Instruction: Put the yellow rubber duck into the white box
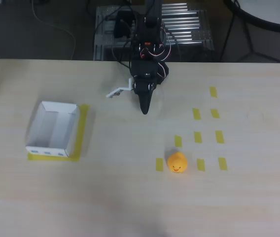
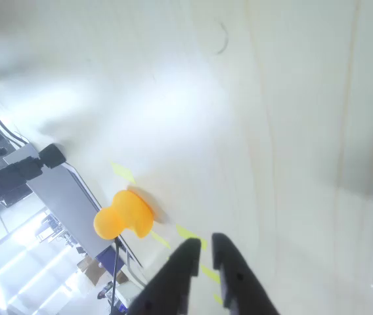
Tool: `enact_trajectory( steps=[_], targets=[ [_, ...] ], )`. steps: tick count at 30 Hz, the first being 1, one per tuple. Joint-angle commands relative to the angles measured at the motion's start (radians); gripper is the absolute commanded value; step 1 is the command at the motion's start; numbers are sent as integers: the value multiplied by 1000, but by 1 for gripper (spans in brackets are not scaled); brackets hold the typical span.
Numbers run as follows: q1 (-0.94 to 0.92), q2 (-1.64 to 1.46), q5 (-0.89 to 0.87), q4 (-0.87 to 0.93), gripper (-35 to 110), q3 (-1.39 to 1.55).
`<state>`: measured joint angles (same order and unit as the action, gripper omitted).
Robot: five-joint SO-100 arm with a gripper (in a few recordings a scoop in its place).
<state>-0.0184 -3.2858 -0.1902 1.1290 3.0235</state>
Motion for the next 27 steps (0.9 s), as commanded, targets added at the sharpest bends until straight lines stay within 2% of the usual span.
enact_trajectory(
  steps=[1, 25, 27],
  targets=[
    [-21, -51, -9, -12, 0, 12],
    [-21, -51, -9, -11, 0, 12],
    [-18, -6, -9, -107, 0, -12]
  ],
)
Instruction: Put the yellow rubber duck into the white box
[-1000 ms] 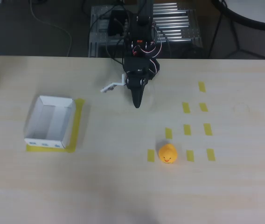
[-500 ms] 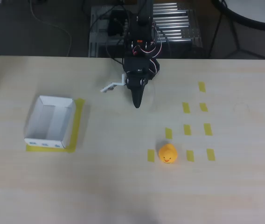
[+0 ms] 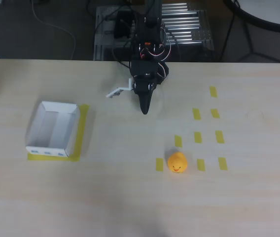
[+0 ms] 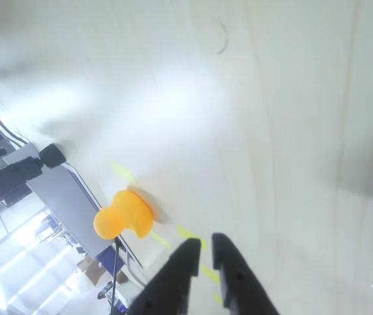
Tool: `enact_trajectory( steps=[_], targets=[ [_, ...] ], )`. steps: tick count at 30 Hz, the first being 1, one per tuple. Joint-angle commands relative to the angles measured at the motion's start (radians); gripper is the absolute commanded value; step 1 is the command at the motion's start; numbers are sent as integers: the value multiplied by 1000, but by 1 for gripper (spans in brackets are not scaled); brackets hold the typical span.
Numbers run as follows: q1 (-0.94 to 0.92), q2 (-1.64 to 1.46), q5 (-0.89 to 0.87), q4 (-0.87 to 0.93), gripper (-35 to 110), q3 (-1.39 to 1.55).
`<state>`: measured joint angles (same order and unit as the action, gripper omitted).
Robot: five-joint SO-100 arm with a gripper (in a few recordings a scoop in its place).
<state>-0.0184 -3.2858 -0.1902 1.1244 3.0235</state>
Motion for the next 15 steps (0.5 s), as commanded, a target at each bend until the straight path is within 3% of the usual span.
enact_trajectory(
  steps=[1, 3, 5, 8, 11, 15],
  targets=[
    [-23, 84, -8, -192, 0, -69],
    [-41, 321, 17, -322, 0, -255],
    [-43, 584, 17, -319, 3, -517],
    [-9, 957, 130, -95, 3, -1006],
    [72, 1273, 388, 184, 1, -1457],
    [167, 1575, 552, 433, 19, -1855]
  ],
)
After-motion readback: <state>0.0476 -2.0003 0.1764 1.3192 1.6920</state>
